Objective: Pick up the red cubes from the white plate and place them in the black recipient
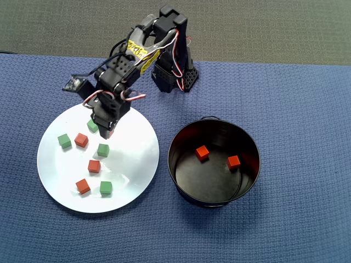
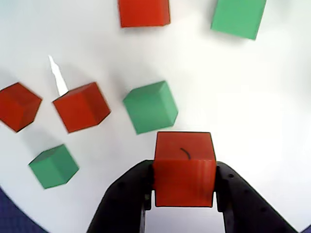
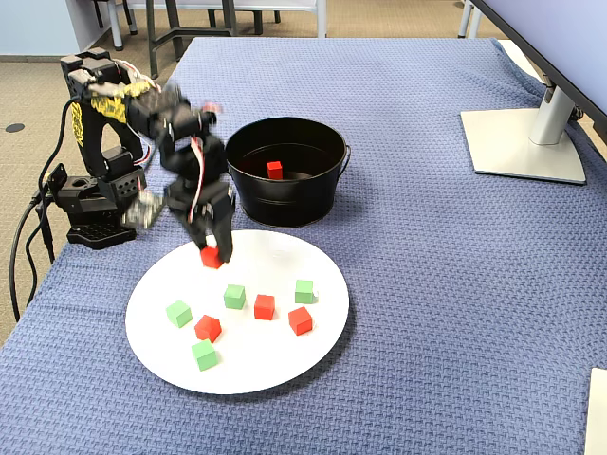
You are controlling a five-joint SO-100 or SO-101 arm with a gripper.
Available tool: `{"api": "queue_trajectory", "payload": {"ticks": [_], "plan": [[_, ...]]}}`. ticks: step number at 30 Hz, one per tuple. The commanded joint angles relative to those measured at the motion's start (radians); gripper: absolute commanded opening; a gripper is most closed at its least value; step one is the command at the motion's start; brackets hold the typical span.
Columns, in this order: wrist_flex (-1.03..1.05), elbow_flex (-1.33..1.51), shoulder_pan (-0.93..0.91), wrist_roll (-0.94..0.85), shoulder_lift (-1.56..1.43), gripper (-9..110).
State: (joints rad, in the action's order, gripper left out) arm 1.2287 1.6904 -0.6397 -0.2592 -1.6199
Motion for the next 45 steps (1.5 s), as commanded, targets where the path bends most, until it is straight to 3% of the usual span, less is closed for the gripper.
{"api": "queue_trajectory", "payload": {"ticks": [1, 8, 17, 25, 27, 29, 35, 45], "plan": [[0.095, -0.140, 0.067, 0.081, -0.140, 0], [0.163, -0.235, 0.278, 0.258, -0.302, 0], [0.018, -0.126, 0.707, 0.465, -0.367, 0], [-0.106, -0.132, 1.003, 0.405, -0.229, 0], [-0.101, -0.149, 1.039, 0.342, -0.201, 21], [-0.066, -0.190, 1.032, 0.305, -0.178, 27], [0.020, -0.253, 0.876, 0.204, -0.198, 25], [0.055, -0.160, 0.356, -0.003, -0.216, 20]]}}
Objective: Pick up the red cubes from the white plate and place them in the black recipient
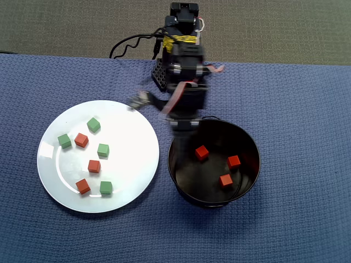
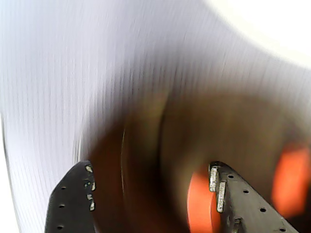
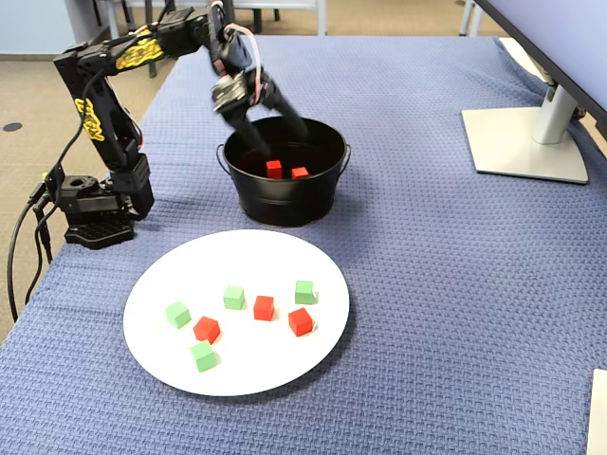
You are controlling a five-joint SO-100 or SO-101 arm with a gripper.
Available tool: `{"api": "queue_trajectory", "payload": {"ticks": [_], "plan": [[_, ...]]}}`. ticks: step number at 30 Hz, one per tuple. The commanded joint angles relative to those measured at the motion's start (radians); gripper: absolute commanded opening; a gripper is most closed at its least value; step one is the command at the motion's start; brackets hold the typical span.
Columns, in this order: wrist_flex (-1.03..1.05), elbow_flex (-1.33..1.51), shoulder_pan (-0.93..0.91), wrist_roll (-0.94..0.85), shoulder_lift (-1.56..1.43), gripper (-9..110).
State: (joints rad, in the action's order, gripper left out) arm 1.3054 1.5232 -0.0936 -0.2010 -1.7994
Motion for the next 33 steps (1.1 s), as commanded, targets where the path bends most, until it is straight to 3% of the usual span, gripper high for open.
{"api": "queue_trajectory", "payload": {"ticks": [1, 17, 33], "plan": [[-0.025, 0.017, -0.232, -0.083, -0.026, 20], [-0.127, 0.005, -0.721, -0.227, 0.290, 18], [-0.176, -0.172, -0.795, -0.299, 0.578, 17]]}}
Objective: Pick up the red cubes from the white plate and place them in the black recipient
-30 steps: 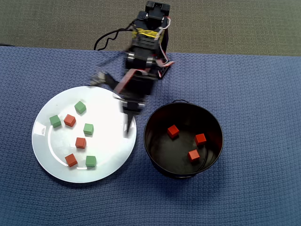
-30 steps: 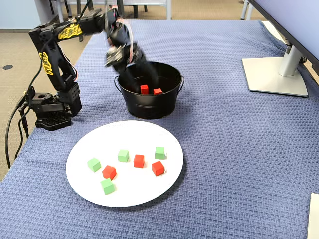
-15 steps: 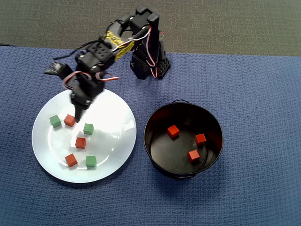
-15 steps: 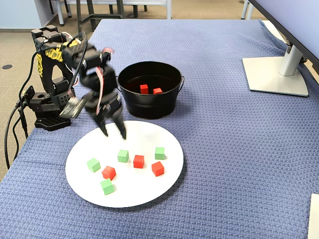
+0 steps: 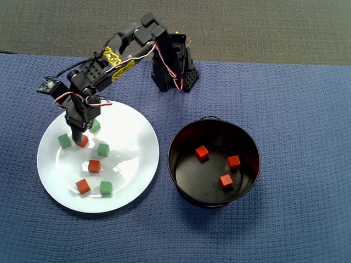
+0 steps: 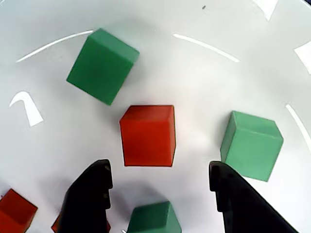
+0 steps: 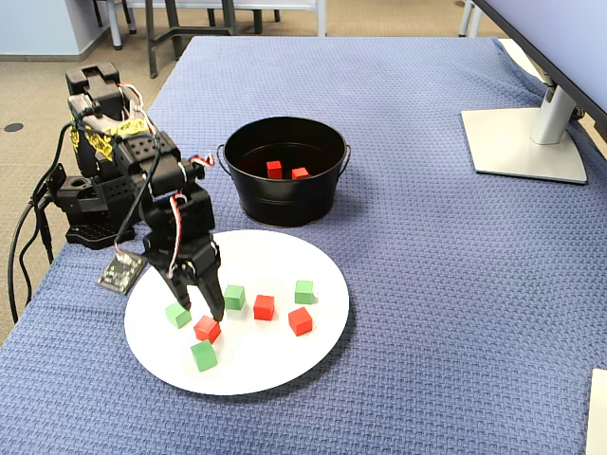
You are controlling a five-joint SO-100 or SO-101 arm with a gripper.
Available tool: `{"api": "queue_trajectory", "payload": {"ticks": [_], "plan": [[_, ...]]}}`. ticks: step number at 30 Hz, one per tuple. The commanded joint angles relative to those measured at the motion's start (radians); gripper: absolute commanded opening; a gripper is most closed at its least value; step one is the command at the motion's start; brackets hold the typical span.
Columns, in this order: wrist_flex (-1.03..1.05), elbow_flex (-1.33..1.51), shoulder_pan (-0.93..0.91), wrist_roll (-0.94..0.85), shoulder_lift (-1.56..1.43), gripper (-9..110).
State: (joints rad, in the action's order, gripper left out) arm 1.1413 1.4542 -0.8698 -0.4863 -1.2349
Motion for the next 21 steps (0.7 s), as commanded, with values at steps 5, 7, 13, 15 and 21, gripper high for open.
{"api": "queue_trajectory", "payload": {"ticks": [5, 7, 13, 15, 21], "plan": [[-0.023, -0.124, -0.015, -0.018, 0.052, 17], [-0.012, -0.155, -0.014, -0.015, 0.077, 17], [-0.002, -0.199, 0.002, -0.055, 0.123, 16], [0.003, -0.201, 0.018, -0.106, 0.130, 16], [0.021, -0.207, 0.040, -0.178, 0.150, 15]]}}
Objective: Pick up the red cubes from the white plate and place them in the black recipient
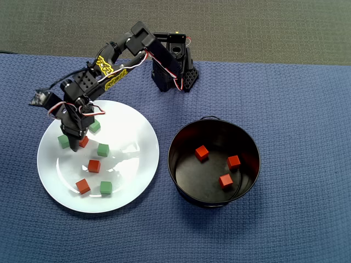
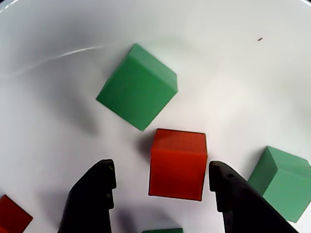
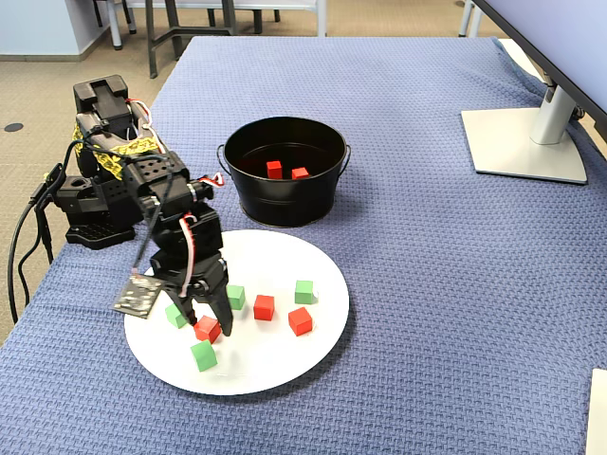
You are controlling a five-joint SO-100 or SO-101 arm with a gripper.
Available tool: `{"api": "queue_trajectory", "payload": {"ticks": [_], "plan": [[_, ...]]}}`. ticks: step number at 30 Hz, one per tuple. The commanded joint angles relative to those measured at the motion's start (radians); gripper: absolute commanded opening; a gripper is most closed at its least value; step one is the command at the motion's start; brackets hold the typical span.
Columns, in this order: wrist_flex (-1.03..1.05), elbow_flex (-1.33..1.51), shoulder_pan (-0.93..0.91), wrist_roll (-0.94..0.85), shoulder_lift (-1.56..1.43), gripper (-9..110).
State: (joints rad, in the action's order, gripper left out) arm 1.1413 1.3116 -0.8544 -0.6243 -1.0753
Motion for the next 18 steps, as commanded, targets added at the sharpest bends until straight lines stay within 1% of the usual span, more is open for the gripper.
{"api": "queue_trajectory", "payload": {"ticks": [1, 3, 5, 8, 12, 18], "plan": [[0.018, -0.067, 0.023, -0.041, -0.005, 13], [0.018, -0.077, 0.018, -0.043, 0.002, 10], [0.021, -0.077, 0.017, -0.051, 0.005, 9], [0.017, -0.074, 0.014, -0.037, -0.003, 0], [0.017, -0.081, 0.011, -0.008, -0.020, 0], [0.118, -0.209, 0.009, 0.060, -0.104, 0]]}}
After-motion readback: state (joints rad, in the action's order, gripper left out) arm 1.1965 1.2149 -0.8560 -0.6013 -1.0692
